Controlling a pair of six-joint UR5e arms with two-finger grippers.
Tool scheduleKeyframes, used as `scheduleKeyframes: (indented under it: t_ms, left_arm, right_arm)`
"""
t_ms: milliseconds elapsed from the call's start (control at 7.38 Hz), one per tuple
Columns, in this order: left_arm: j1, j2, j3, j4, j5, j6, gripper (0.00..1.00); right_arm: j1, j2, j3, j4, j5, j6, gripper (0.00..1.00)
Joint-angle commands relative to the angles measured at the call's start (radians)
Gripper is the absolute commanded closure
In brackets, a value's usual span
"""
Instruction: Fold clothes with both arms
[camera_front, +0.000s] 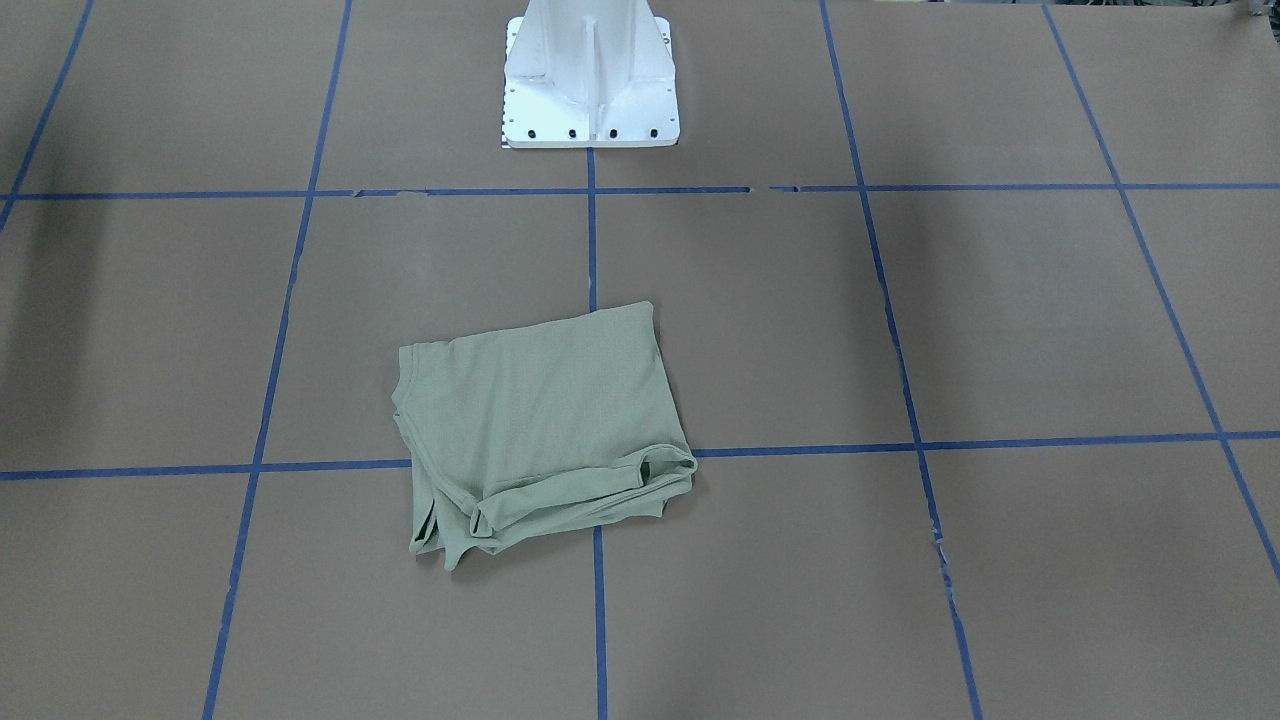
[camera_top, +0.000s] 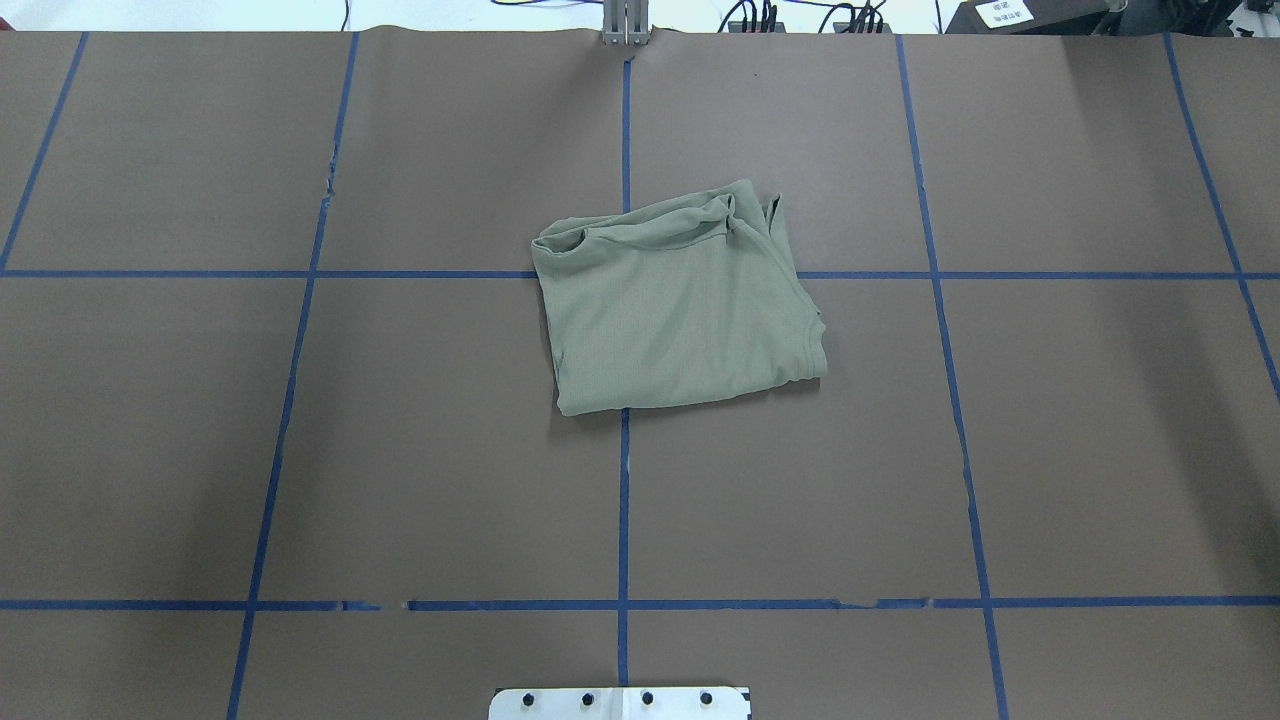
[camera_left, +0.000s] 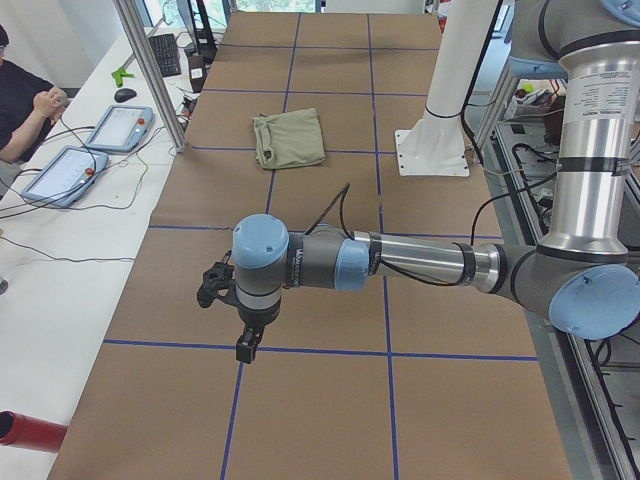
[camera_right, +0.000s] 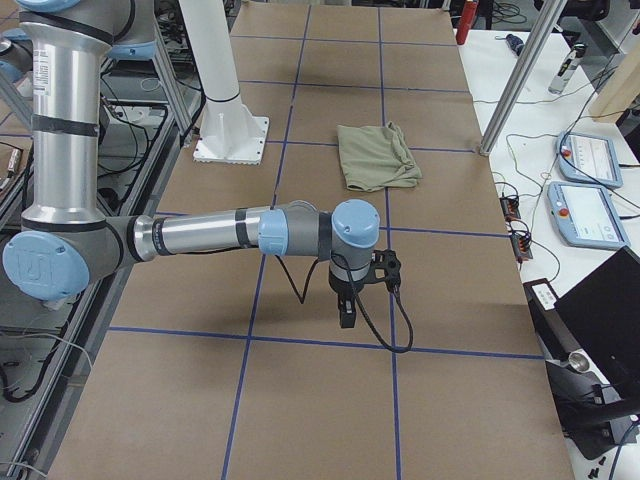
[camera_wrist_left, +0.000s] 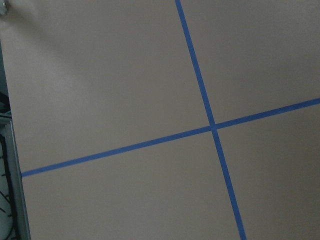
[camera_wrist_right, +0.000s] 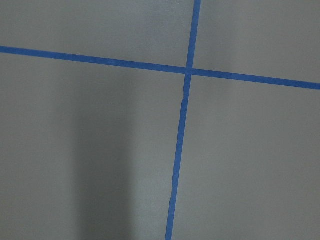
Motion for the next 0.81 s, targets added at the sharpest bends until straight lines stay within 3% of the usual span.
scheduleKeyframes:
  t_ms: [0,677]
  left_arm:
    - [0.000,0.006,-0.009,0.042,-0.063,-0.119,0.00]
    - [0.028,0.039,-0.003,-0.030,-0.060,-0.116,0.00]
  right_arm:
    - [0.001,-0.006,0.011,0.002,0.002,0.036,0.00]
    - [0.001,-0.016,0.020,0.002,-0.001,0.038,0.00]
